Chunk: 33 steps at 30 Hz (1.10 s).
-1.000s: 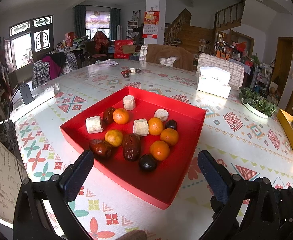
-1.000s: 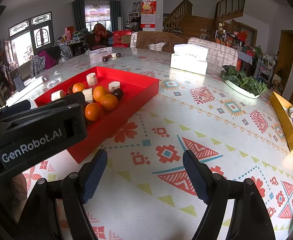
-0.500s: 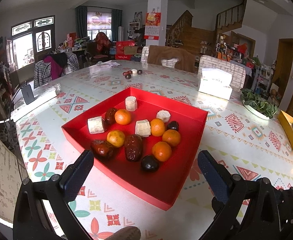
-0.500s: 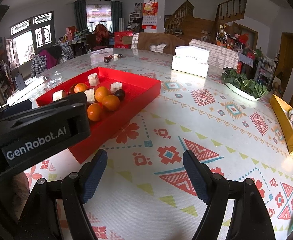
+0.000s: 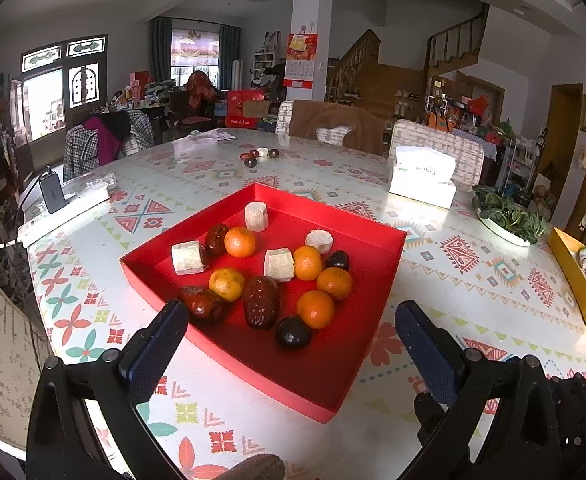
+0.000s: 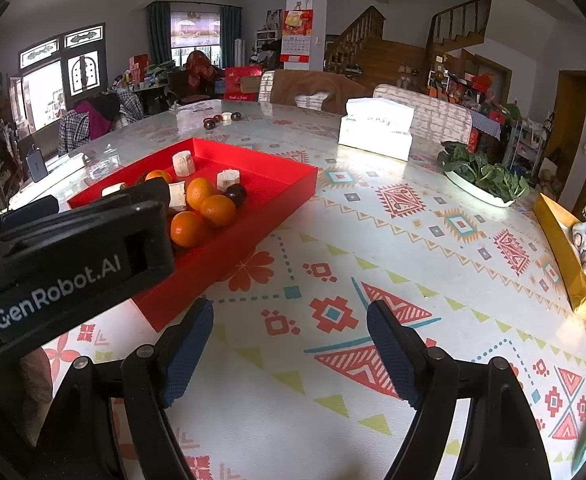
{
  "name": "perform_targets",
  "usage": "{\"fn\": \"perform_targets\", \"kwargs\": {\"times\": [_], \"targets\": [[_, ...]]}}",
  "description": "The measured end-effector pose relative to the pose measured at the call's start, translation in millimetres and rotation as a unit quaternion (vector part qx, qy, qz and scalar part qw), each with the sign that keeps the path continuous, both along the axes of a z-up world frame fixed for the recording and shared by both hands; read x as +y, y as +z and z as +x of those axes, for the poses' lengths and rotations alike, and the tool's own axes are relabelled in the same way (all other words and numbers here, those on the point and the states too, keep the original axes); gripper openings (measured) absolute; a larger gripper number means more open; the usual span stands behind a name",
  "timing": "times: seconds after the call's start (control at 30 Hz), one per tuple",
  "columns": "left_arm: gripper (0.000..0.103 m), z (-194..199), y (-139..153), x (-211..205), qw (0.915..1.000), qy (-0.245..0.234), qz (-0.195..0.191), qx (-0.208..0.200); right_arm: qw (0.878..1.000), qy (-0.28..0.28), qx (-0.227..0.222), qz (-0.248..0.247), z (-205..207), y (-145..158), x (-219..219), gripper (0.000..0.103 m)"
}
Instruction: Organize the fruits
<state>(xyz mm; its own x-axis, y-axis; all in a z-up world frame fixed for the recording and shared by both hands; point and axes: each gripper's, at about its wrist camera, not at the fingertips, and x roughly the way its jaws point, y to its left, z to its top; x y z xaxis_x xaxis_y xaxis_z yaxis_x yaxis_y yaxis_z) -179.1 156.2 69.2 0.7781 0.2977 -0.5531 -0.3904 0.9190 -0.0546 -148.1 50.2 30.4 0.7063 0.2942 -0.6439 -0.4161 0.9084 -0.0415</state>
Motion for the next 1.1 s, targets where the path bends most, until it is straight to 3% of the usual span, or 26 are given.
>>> {"fn": "perform_targets", "kwargs": {"times": [1.1], "targets": [[0.103,-0.8,-0.6,1.4,1.0000,0.004,-0.002,-0.002,1.000,0.002,0.001,-0.007,0.5,-2.7,2.0,0.085]]}}
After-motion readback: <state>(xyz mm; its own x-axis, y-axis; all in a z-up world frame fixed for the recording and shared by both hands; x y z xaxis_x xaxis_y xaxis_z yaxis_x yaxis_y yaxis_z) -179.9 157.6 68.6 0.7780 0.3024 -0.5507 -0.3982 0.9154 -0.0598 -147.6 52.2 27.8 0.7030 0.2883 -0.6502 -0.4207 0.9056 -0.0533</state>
